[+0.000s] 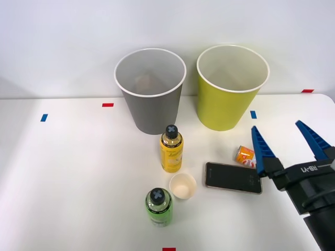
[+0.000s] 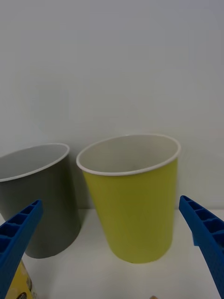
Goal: Put cans in the gray bin, plastic bottles in the light green bin
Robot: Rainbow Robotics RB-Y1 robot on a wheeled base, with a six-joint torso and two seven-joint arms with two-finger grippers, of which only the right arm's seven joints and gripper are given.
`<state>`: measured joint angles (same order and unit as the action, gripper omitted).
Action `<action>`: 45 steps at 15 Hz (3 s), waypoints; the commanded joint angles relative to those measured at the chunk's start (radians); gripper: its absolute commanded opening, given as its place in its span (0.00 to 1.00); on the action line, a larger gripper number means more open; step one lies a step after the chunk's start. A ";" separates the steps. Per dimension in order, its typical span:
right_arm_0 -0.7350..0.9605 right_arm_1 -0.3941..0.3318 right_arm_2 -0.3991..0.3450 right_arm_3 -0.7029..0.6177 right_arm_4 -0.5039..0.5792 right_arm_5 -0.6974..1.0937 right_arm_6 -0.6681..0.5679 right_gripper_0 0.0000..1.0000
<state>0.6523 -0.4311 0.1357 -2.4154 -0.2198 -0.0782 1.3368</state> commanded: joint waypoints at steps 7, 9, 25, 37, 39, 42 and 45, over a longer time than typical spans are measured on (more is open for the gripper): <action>0.083 0.216 -0.058 0.190 0.005 -0.103 0.013 1.00; 0.079 0.258 -0.059 0.216 0.008 -0.103 0.025 1.00; 0.208 0.342 -0.015 0.403 0.344 -0.480 -0.004 1.00; 0.441 0.206 0.173 0.446 0.260 -0.543 0.335 1.00; 0.441 0.198 0.176 0.470 0.280 -0.543 0.343 1.00; 0.441 0.190 0.188 0.489 0.295 -0.543 0.343 1.00; 0.441 0.190 0.194 0.489 0.301 -0.543 0.343 1.00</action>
<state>1.0937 -0.2404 0.3284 -1.9268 0.0800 -0.6214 1.6796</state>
